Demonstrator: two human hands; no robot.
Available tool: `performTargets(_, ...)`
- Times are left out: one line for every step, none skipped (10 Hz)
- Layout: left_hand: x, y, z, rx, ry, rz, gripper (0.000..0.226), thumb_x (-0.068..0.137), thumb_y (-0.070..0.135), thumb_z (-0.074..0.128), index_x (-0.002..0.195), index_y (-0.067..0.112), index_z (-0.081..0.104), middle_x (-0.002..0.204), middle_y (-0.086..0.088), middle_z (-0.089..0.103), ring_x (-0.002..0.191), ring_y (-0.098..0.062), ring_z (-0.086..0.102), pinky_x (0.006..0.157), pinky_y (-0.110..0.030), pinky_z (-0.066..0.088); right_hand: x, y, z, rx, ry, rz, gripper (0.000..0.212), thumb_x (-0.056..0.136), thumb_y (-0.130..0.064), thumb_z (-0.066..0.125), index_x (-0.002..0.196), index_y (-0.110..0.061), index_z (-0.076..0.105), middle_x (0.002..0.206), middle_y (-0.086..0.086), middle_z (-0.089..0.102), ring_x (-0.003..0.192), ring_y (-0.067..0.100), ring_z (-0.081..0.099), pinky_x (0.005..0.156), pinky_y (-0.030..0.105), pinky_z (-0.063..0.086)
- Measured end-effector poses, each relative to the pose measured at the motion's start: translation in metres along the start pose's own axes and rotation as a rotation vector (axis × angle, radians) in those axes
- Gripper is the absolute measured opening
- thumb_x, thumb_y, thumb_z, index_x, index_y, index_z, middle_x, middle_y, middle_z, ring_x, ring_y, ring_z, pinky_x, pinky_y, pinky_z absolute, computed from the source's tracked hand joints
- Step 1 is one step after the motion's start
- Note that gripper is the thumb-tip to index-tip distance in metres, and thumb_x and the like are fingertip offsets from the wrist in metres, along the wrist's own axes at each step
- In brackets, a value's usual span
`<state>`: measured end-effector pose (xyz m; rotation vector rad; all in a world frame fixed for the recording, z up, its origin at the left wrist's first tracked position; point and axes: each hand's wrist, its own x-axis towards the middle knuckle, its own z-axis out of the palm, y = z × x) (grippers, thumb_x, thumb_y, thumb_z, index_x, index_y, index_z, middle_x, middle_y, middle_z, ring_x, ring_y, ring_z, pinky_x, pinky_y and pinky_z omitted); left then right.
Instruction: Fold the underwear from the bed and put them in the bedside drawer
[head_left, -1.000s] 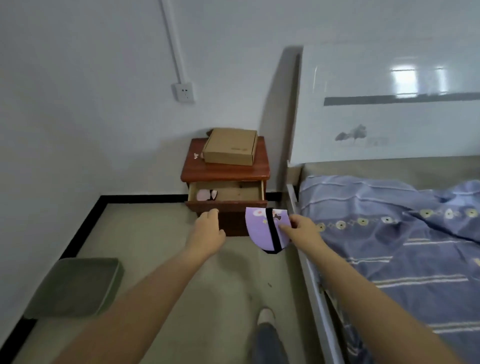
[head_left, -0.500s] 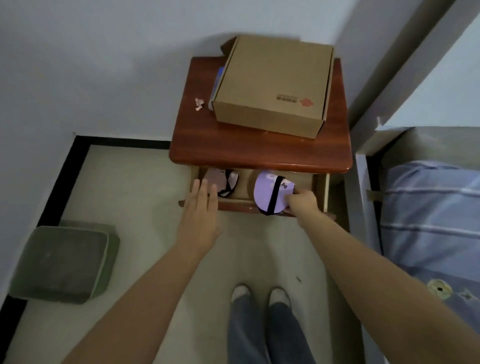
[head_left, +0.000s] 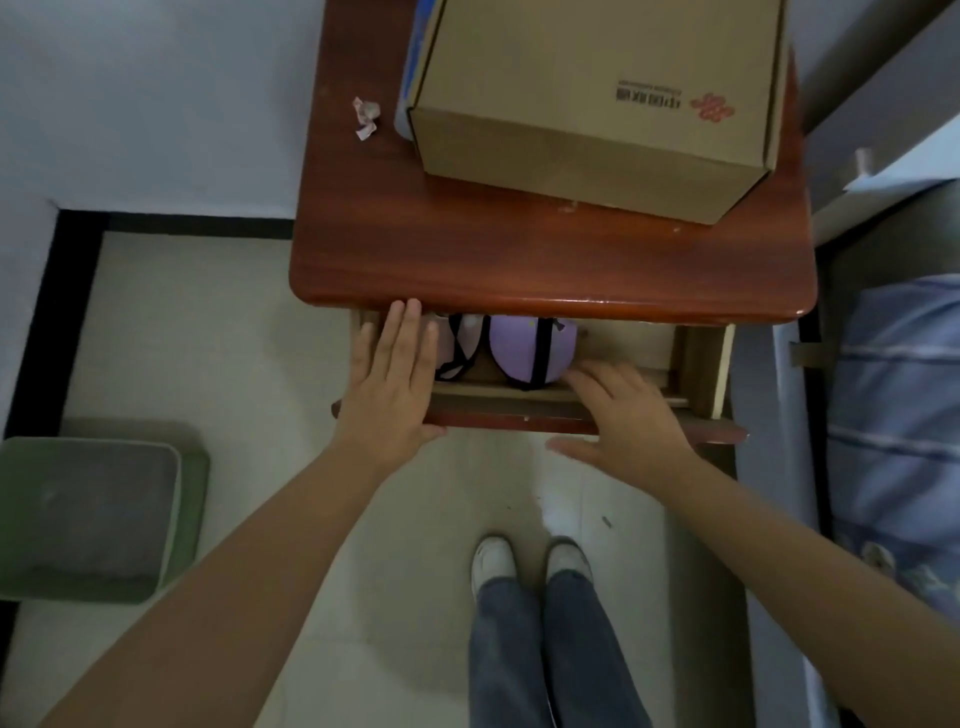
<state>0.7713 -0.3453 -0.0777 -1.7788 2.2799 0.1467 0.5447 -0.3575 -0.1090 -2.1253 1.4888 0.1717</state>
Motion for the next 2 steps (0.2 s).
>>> performTargets(0.003,-0.011,-0.005,0.004,0.007,0.031,0.121,0.026,0.048,0.089,0.118,-0.011,0.037,0.117,-0.037,0.058,0.108,-0.050,0.056,0.081,-0.065,0.046,-0.015,0.006,-0.018,-0.273,0.273,-0.106,0.090,0.055,-0.036,0.082,0.130,-0.016,0.036,0.143,0.022,0.035,0.134,0.044,0.024,0.100,0.061,0.010)
performTargets(0.013,-0.022,-0.014,-0.055,0.064,-0.048,0.114,0.037,0.040,0.089,0.122,-0.016,0.038,0.123,-0.040,0.052,0.114,-0.055,0.048,0.091,-0.067,0.036,-0.002,0.013,-0.044,-0.205,0.412,0.059,0.107,0.045,-0.040,0.085,0.132,-0.011,0.030,0.143,0.031,0.027,0.135,0.047,0.012,0.097,0.067,0.007)
